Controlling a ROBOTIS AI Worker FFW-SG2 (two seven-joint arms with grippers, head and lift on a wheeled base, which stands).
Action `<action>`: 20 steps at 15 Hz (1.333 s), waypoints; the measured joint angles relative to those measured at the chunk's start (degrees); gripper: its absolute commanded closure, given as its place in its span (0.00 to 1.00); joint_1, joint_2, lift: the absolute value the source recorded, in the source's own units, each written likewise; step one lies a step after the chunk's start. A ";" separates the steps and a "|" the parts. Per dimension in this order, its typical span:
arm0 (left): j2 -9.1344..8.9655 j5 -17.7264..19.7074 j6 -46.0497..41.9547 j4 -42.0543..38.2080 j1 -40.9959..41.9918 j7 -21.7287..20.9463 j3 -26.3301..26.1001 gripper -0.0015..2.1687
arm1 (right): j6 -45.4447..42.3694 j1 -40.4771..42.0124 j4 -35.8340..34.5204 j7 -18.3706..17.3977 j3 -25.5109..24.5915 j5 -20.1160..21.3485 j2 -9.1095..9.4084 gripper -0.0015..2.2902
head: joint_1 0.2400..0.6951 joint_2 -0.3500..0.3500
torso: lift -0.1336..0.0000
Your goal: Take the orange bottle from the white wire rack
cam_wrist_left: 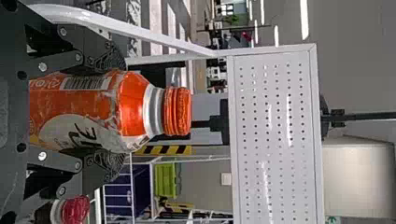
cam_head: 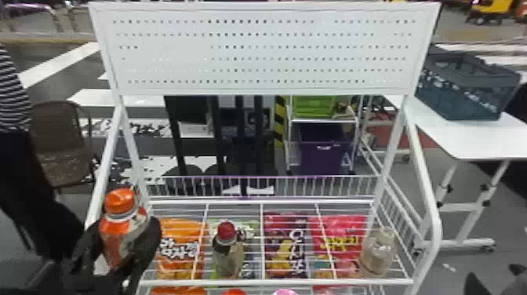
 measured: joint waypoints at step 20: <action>-1.16 -0.95 -10.28 0.73 7.26 0.02 3.65 0.83 | -0.18 0.95 -1.14 0.00 0.09 -0.35 0.00 0.26 | 0.57 0.50 | 1.00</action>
